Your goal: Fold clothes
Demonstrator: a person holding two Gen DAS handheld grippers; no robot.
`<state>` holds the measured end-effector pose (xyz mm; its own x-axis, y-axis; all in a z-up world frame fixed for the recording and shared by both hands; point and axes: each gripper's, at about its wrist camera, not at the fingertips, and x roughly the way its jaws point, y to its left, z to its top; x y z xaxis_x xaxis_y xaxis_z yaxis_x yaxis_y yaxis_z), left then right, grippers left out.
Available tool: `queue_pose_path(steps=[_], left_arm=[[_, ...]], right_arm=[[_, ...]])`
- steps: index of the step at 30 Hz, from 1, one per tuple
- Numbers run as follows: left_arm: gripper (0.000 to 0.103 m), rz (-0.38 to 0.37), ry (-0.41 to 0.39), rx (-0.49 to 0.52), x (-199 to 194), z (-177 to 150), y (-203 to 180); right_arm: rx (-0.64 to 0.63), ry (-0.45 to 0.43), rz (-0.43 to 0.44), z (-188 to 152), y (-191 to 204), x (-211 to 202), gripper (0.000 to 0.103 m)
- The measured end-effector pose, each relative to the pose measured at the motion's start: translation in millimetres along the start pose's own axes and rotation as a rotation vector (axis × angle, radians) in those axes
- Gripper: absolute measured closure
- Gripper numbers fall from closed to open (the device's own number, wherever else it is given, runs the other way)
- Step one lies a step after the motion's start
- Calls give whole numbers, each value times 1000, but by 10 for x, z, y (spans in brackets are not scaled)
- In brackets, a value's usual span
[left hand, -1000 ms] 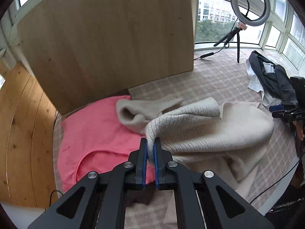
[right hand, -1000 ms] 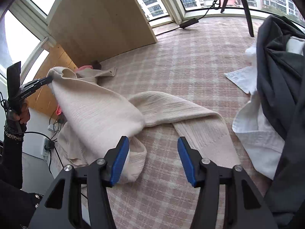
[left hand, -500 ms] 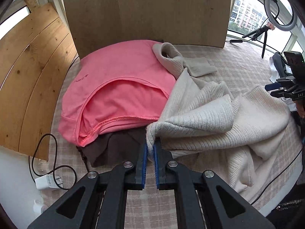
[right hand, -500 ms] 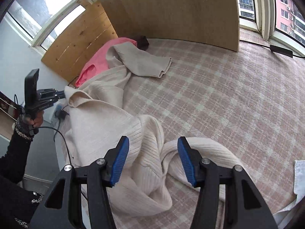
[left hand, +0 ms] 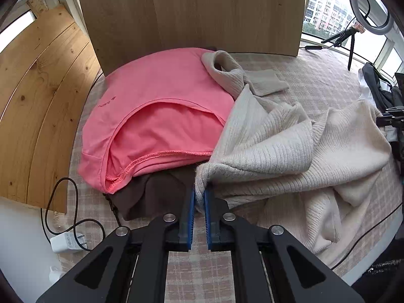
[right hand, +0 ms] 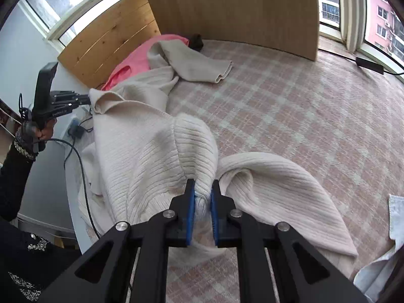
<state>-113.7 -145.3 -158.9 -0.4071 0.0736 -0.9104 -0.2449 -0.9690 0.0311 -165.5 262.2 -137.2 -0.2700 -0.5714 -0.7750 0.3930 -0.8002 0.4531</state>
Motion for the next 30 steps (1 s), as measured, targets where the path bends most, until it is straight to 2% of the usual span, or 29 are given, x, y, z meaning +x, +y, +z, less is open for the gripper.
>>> queue_pose_path(steps=[2, 3, 4, 6, 7, 10, 11, 12, 14, 17, 20, 22, 24, 26, 30], left_arm=[[96, -15, 5, -18, 6, 8, 16], [96, -16, 10, -8, 23, 17, -14], [96, -17, 15, 3, 40, 25, -46], [96, -7, 24, 33, 76, 57, -130], [97, -2, 28, 42, 94, 74, -154], [97, 4, 39, 62, 132, 122, -208], [97, 2, 40, 64, 134, 136, -215], [97, 2, 42, 65, 141, 148, -212], [97, 2, 45, 60, 158, 172, -199], [97, 3, 47, 60, 175, 186, -208], [97, 2, 37, 63, 162, 184, -222], [97, 0, 22, 62, 134, 181, -225], [97, -3, -9, 57, 74, 186, -227], [97, -18, -72, 44, -64, 218, -239], [97, -68, -197, 54, -465, 419, -322]], right_arm=[[129, -79, 156, -94, -189, -386, 93], [180, -117, 177, -153, -296, -537, 93], [216, -129, 134, -196, -384, -595, 93], [191, -96, -191, -253, -475, -576, 93], [182, -85, -236, -261, -487, -553, 90], [167, -64, -240, -266, -493, -476, 90], [131, -64, -202, -255, -405, -444, 83], [82, -64, -180, -217, -285, -390, 64], [-8, -72, -160, -116, -82, -271, 41], [-66, -54, -156, 102, 45, 31, 40], [-74, 28, -116, 224, 51, 418, 40], [-82, 65, -133, 189, 79, 585, 42], [-83, 71, -174, 120, 118, 631, 94], [-14, 25, -161, 60, 93, 451, 94], [58, -179, -202, 45, 213, -438, 95]])
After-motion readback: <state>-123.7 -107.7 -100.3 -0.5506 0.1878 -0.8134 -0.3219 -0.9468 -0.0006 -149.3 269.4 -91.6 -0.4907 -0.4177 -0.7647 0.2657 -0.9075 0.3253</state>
